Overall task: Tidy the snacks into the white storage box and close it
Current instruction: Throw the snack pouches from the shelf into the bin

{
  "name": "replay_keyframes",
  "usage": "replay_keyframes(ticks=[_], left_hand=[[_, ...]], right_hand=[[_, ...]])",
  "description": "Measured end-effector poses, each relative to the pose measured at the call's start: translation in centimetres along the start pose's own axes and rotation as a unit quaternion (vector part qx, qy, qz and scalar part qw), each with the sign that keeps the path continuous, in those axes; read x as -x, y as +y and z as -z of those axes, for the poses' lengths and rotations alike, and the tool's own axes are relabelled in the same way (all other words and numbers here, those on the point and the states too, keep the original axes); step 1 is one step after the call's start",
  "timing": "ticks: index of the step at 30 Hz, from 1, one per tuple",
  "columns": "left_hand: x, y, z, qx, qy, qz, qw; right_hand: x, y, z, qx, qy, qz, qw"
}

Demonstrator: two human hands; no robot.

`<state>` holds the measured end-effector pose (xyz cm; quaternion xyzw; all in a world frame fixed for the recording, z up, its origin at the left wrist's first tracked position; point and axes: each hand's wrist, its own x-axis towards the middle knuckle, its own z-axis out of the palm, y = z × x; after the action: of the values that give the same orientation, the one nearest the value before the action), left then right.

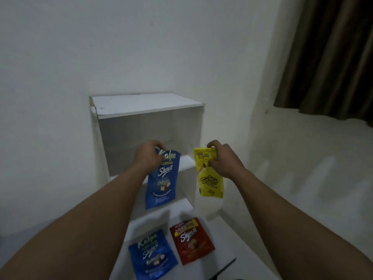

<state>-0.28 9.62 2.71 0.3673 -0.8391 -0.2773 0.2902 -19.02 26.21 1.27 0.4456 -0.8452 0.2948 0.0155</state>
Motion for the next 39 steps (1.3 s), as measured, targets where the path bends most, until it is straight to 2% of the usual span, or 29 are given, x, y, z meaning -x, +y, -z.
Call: replay_keyframes(ticks=[7, 11, 16, 21, 29, 39], left_hand=[[5.7, 6.1, -6.4, 0.058, -0.109, -0.048, 0.991], [8.2, 9.4, -12.0, 0.078, -0.138, -0.080, 0.984], [11.4, 11.7, -20.9, 0.082, -0.169, -0.070, 0.980], [15.1, 11.6, -31.4, 0.070, -0.191, -0.038, 0.978], [20.1, 4.6, -47.8, 0.048, -0.237, 0.012, 0.970], [24.9, -9.9, -63.7, 0.031, -0.213, 0.101, 0.971]], right_hand=[[10.5, 7.3, 3.8, -0.008, 0.021, -0.125, 0.992], [15.0, 12.6, 4.6, 0.046, 0.043, -0.178, 0.982], [19.3, 19.9, 4.1, 0.050, 0.060, -0.236, 0.969], [22.7, 28.5, 1.8, 0.054, 0.037, -0.277, 0.959], [25.9, 40.9, -9.3, 0.017, -0.029, -0.322, 0.946], [29.3, 51.2, -27.6, -0.020, -0.073, -0.339, 0.938]])
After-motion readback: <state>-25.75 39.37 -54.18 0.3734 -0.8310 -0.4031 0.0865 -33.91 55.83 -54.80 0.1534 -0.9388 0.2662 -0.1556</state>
